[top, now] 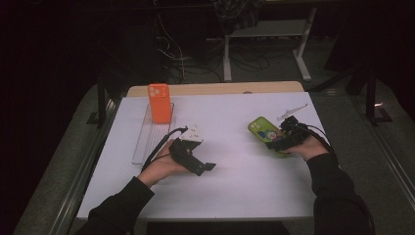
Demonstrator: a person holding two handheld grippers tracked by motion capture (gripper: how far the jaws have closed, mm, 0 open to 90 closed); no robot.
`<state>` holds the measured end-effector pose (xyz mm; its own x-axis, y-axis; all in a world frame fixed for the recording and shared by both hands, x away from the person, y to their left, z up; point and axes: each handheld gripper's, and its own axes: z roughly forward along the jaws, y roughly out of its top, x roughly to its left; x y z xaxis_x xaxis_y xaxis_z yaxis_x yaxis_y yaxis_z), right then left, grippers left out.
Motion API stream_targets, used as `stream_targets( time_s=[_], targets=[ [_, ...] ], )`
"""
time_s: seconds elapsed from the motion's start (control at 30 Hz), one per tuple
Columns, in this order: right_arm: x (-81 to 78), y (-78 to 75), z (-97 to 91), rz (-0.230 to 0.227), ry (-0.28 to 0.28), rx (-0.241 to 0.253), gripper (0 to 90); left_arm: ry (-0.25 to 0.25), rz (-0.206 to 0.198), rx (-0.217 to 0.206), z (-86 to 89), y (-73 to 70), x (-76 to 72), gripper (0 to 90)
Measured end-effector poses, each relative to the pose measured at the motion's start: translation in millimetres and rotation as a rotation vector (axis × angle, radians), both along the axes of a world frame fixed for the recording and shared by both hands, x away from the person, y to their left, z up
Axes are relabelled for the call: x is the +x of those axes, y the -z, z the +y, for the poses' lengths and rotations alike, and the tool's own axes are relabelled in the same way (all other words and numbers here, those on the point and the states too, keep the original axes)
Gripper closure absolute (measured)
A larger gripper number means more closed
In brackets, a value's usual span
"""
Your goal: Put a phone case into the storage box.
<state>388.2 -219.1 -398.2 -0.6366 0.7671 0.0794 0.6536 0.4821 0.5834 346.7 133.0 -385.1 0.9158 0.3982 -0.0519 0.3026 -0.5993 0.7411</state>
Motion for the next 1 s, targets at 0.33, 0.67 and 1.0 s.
stream_targets(
  time_s=[0.33, 0.67, 1.0],
  targets=[
    [4.7, -15.3, 18.1, -0.030, -0.113, 0.016, 15.1, 0.020, -0.026, -0.012, -12.4, -15.0, 13.8, 0.0],
    [-2.5, -13.5, 38.9, -0.029, -0.229, 0.035, 15.1, 0.079, -0.042, -0.019, -6.4, -17.1, 12.0, 0.0],
    [-13.1, -11.9, 60.8, -0.032, -0.397, 0.026, 15.1, 0.156, -0.054, 0.026, -6.4, -15.1, 5.9, 0.0]
  ],
)
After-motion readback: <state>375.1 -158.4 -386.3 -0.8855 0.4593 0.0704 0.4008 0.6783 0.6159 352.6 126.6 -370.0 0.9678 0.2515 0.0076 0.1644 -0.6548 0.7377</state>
